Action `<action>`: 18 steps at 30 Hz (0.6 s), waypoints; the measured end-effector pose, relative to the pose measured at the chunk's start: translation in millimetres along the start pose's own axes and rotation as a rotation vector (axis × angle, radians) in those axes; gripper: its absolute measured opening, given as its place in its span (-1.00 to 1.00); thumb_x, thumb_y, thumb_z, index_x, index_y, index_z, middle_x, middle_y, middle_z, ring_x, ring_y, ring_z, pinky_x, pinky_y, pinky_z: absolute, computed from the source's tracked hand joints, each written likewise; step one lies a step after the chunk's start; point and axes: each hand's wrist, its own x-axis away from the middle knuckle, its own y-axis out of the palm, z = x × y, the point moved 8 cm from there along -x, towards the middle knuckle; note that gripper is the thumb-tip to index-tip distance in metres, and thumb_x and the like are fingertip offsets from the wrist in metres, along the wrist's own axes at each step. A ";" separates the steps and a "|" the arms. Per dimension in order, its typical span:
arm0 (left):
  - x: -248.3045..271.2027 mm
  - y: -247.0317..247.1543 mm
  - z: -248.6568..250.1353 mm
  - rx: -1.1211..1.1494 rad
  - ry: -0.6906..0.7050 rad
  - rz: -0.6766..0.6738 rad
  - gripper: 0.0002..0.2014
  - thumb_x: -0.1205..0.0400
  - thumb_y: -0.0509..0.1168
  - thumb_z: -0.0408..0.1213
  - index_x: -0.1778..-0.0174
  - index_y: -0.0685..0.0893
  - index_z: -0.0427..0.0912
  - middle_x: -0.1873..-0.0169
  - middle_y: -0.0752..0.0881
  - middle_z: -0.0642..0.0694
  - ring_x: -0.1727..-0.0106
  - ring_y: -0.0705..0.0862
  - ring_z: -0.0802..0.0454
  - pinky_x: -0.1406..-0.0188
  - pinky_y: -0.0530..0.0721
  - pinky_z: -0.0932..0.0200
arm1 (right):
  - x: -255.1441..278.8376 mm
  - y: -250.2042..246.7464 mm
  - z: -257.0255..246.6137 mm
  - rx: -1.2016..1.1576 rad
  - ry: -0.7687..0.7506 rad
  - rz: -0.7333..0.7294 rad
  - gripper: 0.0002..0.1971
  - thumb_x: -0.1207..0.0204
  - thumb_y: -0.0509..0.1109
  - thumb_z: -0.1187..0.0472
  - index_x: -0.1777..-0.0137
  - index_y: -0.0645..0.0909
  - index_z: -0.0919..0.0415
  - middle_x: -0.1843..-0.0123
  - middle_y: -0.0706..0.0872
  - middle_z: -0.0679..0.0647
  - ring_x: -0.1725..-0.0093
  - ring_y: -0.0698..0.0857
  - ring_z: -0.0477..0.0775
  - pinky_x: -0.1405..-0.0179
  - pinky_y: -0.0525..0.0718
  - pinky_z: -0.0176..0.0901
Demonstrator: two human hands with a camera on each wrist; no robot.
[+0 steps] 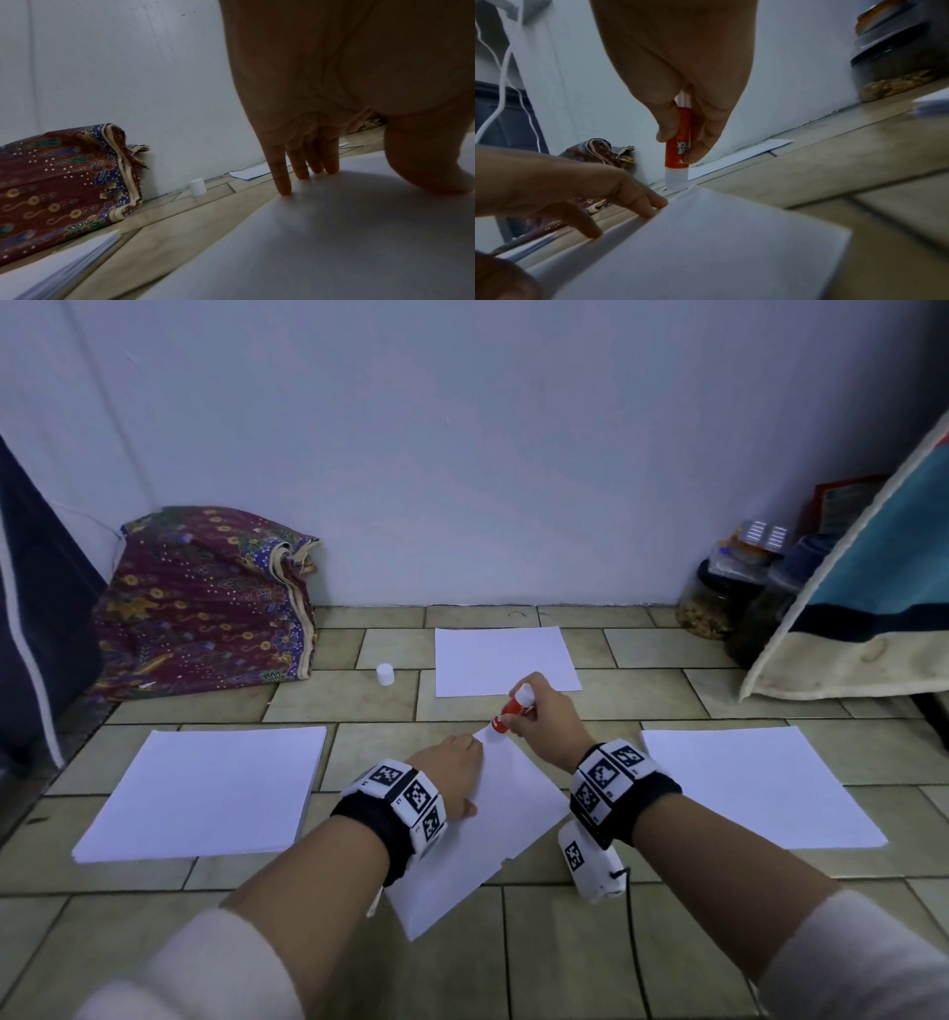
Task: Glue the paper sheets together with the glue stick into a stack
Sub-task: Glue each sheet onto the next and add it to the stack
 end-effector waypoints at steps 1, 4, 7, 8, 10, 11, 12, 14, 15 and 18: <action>0.1 0.8 -0.6 0.008 -0.006 0.001 -0.32 -0.57 0.41 -0.08 -0.49 0.28 -0.28 -0.41 0.40 -0.20 -0.41 0.45 -0.15 -0.34 0.52 -0.08 | -1.6 3.8 1.1 0.022 0.025 -0.010 -0.73 -0.51 0.44 0.35 -0.03 0.38 0.14 0.00 0.71 0.23 0.03 0.68 0.22 0.01 0.65 -0.02; 2.2 2.8 -1.3 0.019 -0.002 0.008 -0.33 -0.59 0.40 -0.09 -0.51 0.27 -0.28 -0.42 0.39 -0.20 -0.41 0.43 -0.14 -0.33 0.52 -0.06 | -5.5 10.3 1.2 0.092 0.026 -0.055 -0.74 -0.55 0.39 0.38 -0.05 0.35 0.15 0.02 0.68 0.17 0.03 0.65 0.19 0.10 0.57 -0.16; 3.9 2.6 -2.0 0.034 0.002 0.014 -0.29 -0.59 0.39 -0.08 -0.56 0.23 -0.27 -0.47 0.35 -0.17 -0.46 0.39 -0.12 -0.35 0.52 -0.07 | -0.1 13.0 -10.3 0.254 -0.043 -0.181 -0.79 -0.58 0.30 0.40 -0.12 0.37 0.23 0.01 0.67 0.18 0.02 0.64 0.20 0.14 0.59 -0.14; 4.3 2.2 -2.1 0.039 0.003 0.013 -0.28 -0.59 0.38 -0.08 -0.58 0.21 -0.26 -0.49 0.34 -0.16 -0.48 0.37 -0.12 -0.37 0.51 -0.08 | 3.1 13.3 -12.7 0.312 -0.068 -0.216 -0.78 -0.58 0.29 0.40 -0.15 0.37 0.25 -0.03 0.68 0.22 -0.01 0.64 0.23 0.09 0.62 -0.06; 4.8 1.3 -1.5 0.038 0.009 0.008 -0.26 -0.60 0.38 -0.08 -0.59 0.19 -0.26 -0.51 0.32 -0.16 -0.50 0.35 -0.11 -0.40 0.49 -0.10 | 12.4 11.6 -12.8 0.387 -0.093 -0.258 -0.77 -0.57 0.29 0.42 -0.15 0.36 0.24 -0.05 0.69 0.26 0.00 0.66 0.23 0.05 0.64 0.04; 5.1 0.8 -0.9 0.033 0.012 0.006 -0.26 -0.60 0.38 -0.07 -0.59 0.19 -0.26 -0.51 0.32 -0.16 -0.50 0.35 -0.11 -0.40 0.49 -0.11 | 17.3 10.0 -10.8 0.411 -0.099 -0.271 -0.77 -0.56 0.29 0.43 -0.13 0.36 0.22 -0.04 0.70 0.24 0.02 0.67 0.20 0.07 0.64 0.03; 5.4 0.4 -0.6 0.027 0.015 0.006 -0.26 -0.60 0.37 -0.07 -0.59 0.18 -0.27 -0.51 0.32 -0.16 -0.50 0.34 -0.11 -0.40 0.49 -0.11 | 22.6 7.9 -8.8 0.429 -0.106 -0.281 -0.76 -0.56 0.28 0.45 -0.10 0.35 0.19 -0.03 0.72 0.21 0.07 0.68 0.15 0.11 0.65 -0.01; 6.1 0.4 -0.2 0.022 0.017 0.005 -0.27 -0.61 0.36 -0.07 -0.59 0.18 -0.27 -0.51 0.32 -0.16 -0.49 0.34 -0.11 -0.39 0.50 -0.12 | 33.3 3.8 -5.0 0.453 -0.120 -0.307 -0.73 -0.55 0.26 0.48 -0.03 0.31 0.12 0.01 0.75 0.15 0.17 0.66 0.00 0.18 0.65 -0.11; 6.4 0.4 -0.3 0.019 0.016 0.006 -0.27 -0.61 0.36 -0.07 -0.59 0.18 -0.27 -0.50 0.32 -0.16 -0.49 0.35 -0.11 -0.38 0.50 -0.12 | 38.4 1.4 -3.3 0.464 -0.128 -0.324 -0.71 -0.54 0.26 0.49 -0.02 0.30 0.11 0.02 0.76 0.13 0.18 0.66 -0.03 0.17 0.66 -0.12; 6.9 0.1 -0.8 0.013 0.029 0.005 -0.31 -0.62 0.35 -0.09 -0.58 0.19 -0.24 -0.52 0.31 -0.14 -0.50 0.34 -0.10 -0.38 0.50 -0.11 | 52.0 -6.3 1.0 0.487 -0.129 -0.373 -0.71 -0.54 0.27 0.50 0.00 0.31 0.11 0.03 0.77 0.10 0.13 0.70 -0.03 0.12 0.68 -0.16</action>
